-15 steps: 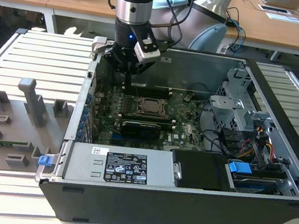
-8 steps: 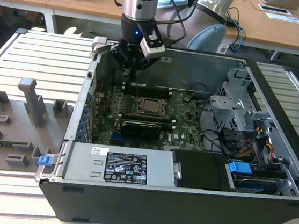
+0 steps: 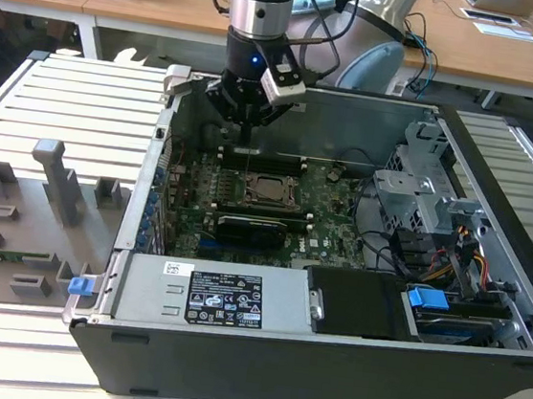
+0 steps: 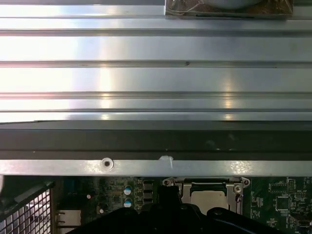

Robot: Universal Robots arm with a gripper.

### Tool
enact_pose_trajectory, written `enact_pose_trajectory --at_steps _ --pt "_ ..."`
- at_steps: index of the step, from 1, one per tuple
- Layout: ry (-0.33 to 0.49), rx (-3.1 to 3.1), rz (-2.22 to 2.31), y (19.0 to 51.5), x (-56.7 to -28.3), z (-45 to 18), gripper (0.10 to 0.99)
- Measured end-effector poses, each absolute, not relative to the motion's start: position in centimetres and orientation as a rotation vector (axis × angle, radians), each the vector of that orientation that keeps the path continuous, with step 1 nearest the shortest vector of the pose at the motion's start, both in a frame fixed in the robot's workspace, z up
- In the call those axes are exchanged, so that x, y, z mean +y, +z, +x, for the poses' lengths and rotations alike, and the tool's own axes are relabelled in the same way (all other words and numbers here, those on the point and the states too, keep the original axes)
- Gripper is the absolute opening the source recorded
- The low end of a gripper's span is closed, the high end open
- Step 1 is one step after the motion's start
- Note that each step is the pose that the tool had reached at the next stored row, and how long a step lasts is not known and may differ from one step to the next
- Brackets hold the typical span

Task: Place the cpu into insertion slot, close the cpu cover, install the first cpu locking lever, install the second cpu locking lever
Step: 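Install the first cpu locking lever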

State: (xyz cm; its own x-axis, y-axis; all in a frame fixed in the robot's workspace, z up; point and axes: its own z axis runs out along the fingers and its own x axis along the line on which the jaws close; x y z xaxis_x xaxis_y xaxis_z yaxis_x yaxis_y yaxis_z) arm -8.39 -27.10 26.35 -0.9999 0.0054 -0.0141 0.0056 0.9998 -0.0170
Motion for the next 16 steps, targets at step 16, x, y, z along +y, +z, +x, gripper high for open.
enact_pose_trajectory --at_steps 16 --pt "-0.027 3.129 0.009 25.1 -27.1 -6.6 0.106"
